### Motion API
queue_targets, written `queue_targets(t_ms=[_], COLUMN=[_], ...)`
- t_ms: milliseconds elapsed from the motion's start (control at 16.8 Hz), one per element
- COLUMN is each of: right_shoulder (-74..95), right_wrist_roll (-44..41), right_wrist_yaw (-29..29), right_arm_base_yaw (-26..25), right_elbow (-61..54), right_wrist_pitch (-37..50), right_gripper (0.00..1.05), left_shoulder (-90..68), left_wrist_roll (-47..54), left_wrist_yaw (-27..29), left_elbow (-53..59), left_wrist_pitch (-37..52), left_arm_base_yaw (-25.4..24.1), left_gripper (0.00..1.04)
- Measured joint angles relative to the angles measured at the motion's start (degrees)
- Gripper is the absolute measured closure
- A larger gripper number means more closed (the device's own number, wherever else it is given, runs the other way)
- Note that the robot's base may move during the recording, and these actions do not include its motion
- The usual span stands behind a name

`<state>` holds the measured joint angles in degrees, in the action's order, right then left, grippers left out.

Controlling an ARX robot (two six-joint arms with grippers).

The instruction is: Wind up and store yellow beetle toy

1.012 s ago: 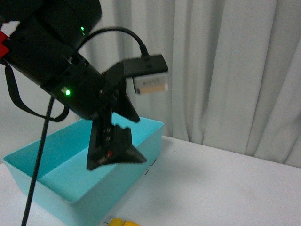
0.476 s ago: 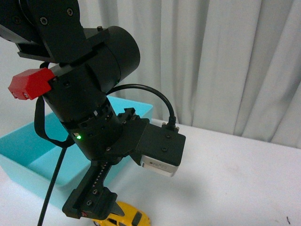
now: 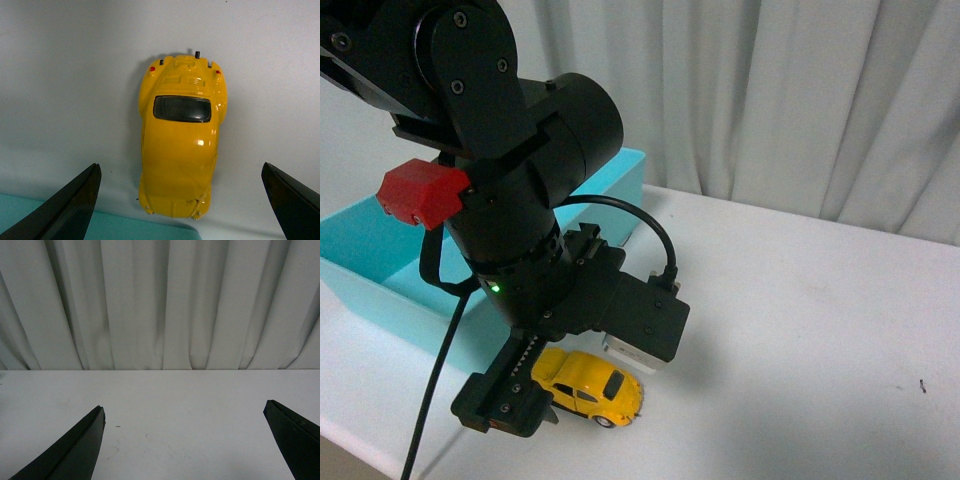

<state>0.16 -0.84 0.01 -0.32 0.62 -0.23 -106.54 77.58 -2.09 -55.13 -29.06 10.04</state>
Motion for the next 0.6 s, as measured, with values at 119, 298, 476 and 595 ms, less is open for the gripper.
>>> queue_targets(t_ms=[119,298,476,595], right_shoulder=[-0.02,0.0,0.0,0.0], right_wrist_roll=[0.0,0.0,0.0,0.0], right_wrist_yaw=[0.0,0.0,0.02,0.0], right_arm_base_yaw=[0.0,0.0,0.0,0.0], right_elbow=[0.0,0.0,0.0,0.0], right_wrist_pitch=[0.0,0.0,0.0,0.0], right_gripper=[0.07,0.07,0.07,0.07], left_shoulder=[-1.46,-3.45,-4.26,-4.52], left_wrist_roll=[-0.07,-1.79,-4.22,-4.28], left_wrist_yaw=[1.01,1.01,0.68,2.1], left_elbow=[0.31,1.16,1.18,1.18], left_wrist_pitch=[1.75,4.33,5.46,5.4], left_arm_base_yaw=[0.0,0.61,1.07,0.9], left_gripper=[0.07,0.07,0.26,0.45])
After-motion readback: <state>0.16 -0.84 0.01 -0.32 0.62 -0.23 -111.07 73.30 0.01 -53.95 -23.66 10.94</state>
